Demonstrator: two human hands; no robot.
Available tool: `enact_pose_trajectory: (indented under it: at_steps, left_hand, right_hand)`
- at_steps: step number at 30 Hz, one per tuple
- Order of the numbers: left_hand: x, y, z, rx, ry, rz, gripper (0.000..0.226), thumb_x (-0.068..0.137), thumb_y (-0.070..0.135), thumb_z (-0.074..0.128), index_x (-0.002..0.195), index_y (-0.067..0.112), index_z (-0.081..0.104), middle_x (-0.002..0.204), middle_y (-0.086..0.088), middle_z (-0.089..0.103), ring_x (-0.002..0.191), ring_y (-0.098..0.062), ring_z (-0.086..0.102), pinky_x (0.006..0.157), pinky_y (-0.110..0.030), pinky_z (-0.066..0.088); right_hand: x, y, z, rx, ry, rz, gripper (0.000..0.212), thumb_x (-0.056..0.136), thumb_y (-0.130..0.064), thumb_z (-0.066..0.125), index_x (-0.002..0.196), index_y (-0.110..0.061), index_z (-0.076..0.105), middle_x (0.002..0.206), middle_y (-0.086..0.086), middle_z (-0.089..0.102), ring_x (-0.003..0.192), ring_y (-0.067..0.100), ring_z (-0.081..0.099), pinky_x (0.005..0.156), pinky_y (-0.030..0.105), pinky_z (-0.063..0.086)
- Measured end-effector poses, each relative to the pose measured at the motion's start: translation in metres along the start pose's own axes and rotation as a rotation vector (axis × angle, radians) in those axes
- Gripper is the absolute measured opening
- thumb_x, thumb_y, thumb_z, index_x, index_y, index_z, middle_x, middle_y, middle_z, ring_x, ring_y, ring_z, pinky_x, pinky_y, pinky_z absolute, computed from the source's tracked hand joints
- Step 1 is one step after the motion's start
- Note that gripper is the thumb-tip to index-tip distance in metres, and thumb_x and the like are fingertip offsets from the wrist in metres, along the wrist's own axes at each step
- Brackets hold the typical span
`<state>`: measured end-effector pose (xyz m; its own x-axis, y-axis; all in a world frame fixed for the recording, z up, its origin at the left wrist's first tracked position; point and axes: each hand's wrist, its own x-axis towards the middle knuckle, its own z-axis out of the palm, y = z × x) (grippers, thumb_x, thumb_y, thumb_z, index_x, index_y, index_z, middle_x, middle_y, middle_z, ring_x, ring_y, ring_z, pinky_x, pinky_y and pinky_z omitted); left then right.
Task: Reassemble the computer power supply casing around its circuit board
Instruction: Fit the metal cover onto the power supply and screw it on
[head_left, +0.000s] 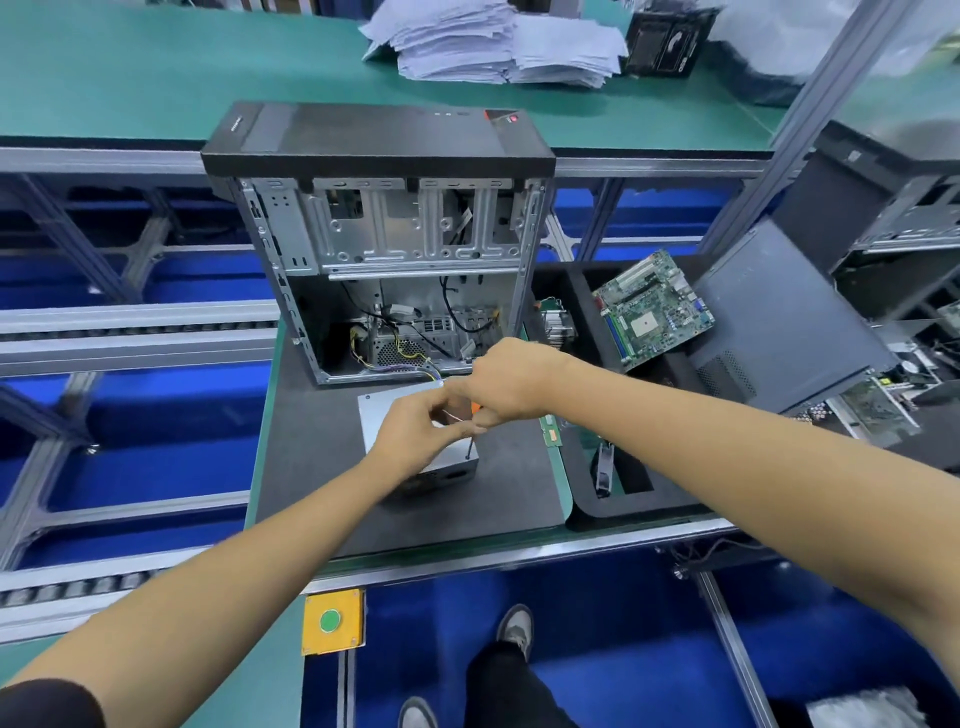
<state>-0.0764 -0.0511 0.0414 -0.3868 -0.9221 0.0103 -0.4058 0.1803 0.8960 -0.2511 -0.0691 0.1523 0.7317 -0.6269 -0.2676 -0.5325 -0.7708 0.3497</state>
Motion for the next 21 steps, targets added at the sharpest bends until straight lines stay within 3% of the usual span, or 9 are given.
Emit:
enact_pose_trajectory:
  at_steps: [2,5,7,9,12,14,17,19,21]
  left_hand:
    - [0.001,0.001,-0.002,-0.011,-0.029,0.040,0.015,0.081,0.027,0.085,0.080,0.031,0.071,0.079,0.019,0.073,0.069,0.000,0.064,0.066,-0.015,0.043]
    - [0.002,0.004,-0.005,0.019,-0.113,0.093,0.017,0.090,0.019,0.076,0.089,0.035,0.071,0.083,0.016,0.073,0.080,-0.004,0.067,0.077,-0.026,0.048]
    - [0.002,0.004,-0.008,0.046,-0.174,0.144,0.039,0.093,0.010,0.066,0.100,0.048,0.071,0.085,0.010,0.071,0.084,-0.015,0.066,0.083,-0.031,0.054]
    - [0.001,0.006,-0.011,0.048,-0.240,0.164,0.054,0.092,0.006,0.059,0.107,0.058,0.067,0.087,0.009,0.070,0.085,-0.018,0.066,0.086,-0.029,0.056]
    - [0.002,0.011,-0.011,-0.042,-0.255,0.148,0.045,0.082,0.016,0.083,0.108,0.050,0.070,0.098,0.008,0.071,0.084,-0.010,0.071,0.081,-0.019,0.054]
    - [0.005,0.015,-0.009,-0.052,-0.186,0.141,0.041,0.073,0.023,0.091,0.098,0.049,0.073,0.092,0.011,0.071,0.071,-0.002,0.065,0.070,-0.008,0.047]
    - [0.006,0.016,-0.007,0.032,-0.170,0.137,0.037,0.078,0.023,0.088,0.079,0.053,0.066,0.068,0.021,0.063,0.056,-0.001,0.050,0.056,-0.009,0.036]
    - [0.006,0.011,-0.007,0.070,-0.225,0.149,0.034,0.086,0.014,0.080,0.074,0.041,0.063,0.062,0.022,0.059,0.058,0.002,0.048,0.057,-0.011,0.034]
    - [0.005,0.011,-0.011,0.096,-0.266,0.160,0.015,0.091,0.007,0.073,0.084,0.020,0.070,0.073,0.015,0.066,0.068,0.002,0.053,0.067,-0.017,0.042]
  right_hand:
    - [-0.002,-0.002,-0.001,0.017,0.011,0.021,0.036,0.097,-0.053,0.045,0.114,-0.022,0.053,0.059,-0.005,0.037,0.046,0.013,0.027,0.044,0.030,0.013]
    - [-0.003,-0.001,-0.003,0.062,0.039,-0.058,0.029,0.095,-0.047,0.044,0.115,-0.027,0.046,0.074,-0.001,0.062,0.051,0.022,0.046,0.044,0.028,0.018]
    - [-0.005,0.002,-0.006,0.044,0.040,-0.144,0.028,0.094,-0.036,0.046,0.121,-0.030,0.045,0.078,-0.002,0.063,0.056,0.024,0.051,0.045,0.028,0.017]
    - [-0.007,0.002,-0.008,-0.012,0.036,-0.169,0.027,0.097,-0.034,0.044,0.124,-0.031,0.047,0.069,-0.002,0.057,0.052,0.023,0.046,0.045,0.029,0.014]
    - [-0.007,-0.002,-0.003,-0.025,0.053,-0.088,0.027,0.098,-0.039,0.045,0.120,-0.026,0.053,0.054,-0.005,0.034,0.044,0.015,0.030,0.045,0.030,0.011]
    - [-0.005,-0.005,-0.002,0.008,0.051,-0.031,0.029,0.098,-0.046,0.045,0.113,-0.025,0.057,0.052,-0.005,0.031,0.043,0.013,0.028,0.045,0.030,0.012]
    - [-0.005,-0.008,-0.005,0.026,0.050,0.012,0.030,0.095,-0.050,0.045,0.109,-0.029,0.061,0.052,-0.006,0.034,0.043,0.012,0.029,0.045,0.029,0.013]
    - [-0.007,-0.009,-0.006,0.054,0.055,-0.023,0.029,0.092,-0.049,0.048,0.110,-0.028,0.056,0.057,-0.006,0.045,0.044,0.015,0.035,0.045,0.028,0.013]
    - [-0.007,-0.010,-0.008,0.076,0.052,-0.105,0.026,0.091,-0.044,0.047,0.111,-0.027,0.050,0.075,-0.006,0.061,0.052,0.021,0.045,0.045,0.027,0.014]
